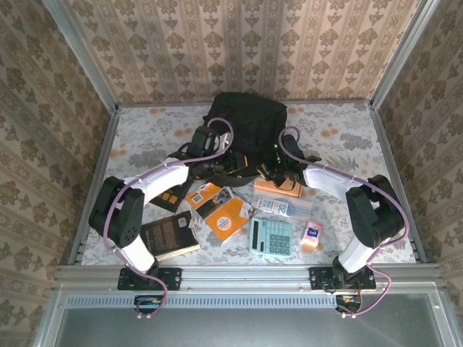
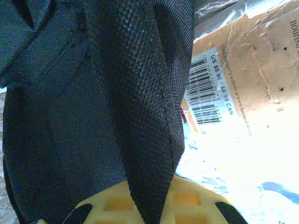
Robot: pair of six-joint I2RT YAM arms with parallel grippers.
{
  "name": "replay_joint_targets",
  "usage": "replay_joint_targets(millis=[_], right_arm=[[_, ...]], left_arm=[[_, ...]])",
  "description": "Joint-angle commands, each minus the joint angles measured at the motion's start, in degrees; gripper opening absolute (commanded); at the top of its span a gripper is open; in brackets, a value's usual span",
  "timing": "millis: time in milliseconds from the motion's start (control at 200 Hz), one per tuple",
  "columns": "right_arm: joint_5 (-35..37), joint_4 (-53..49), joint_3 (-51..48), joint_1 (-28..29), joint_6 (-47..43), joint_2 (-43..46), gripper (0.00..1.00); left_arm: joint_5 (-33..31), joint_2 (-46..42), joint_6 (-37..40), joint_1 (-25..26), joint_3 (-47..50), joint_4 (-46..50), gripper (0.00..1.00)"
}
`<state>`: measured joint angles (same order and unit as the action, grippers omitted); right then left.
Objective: Pack the student bag
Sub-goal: Unzip the student bag at the top-center of the table.
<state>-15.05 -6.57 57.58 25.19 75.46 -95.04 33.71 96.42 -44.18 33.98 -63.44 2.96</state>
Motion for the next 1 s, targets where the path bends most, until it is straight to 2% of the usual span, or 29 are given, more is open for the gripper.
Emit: replay_joint_targets(millis=[0, 335, 520, 715, 810, 860, 995], right_arm=[[-0.95, 0.78, 1.3, 0.39, 1.18, -1.46, 0.07], [-1.91, 0.51, 2.16, 0.39, 0.54, -2.19, 0.07], [-2.51, 0.42, 2.71, 0.58, -0.4, -2.51, 0.07], [-2.21, -1.49, 4.55, 1.06, -2.89, -2.73, 0.08], [-1.83, -1.96, 4.91, 1.26, -3.48, -2.74, 0.07], [-1.83, -1.86, 4.91, 1.27, -3.54, -2.86, 0.07], [-0.79, -2.81, 5.1, 1.26, -4.88, -2.87, 0.04]], left_arm=[[2.01, 1.18, 0.23, -0.49, 0.38, -0.85, 0.32], [-2.11, 2.7, 9.93, 0.25, -4.32, 14.54, 0.35], [-1.66, 4.63, 13.58, 1.24, -7.58, 19.65, 0.35], [-8.36, 9.15, 19.5, 3.48, -16.12, 33.35, 0.36], [-9.19, 11.33, 21.05, 4.42, -18.67, 36.96, 0.36], [-9.18, 11.97, 21.07, 4.73, -18.91, 37.33, 0.31], [-9.35, 11.87, 20.09, 4.92, -18.5, 36.7, 0.01]])
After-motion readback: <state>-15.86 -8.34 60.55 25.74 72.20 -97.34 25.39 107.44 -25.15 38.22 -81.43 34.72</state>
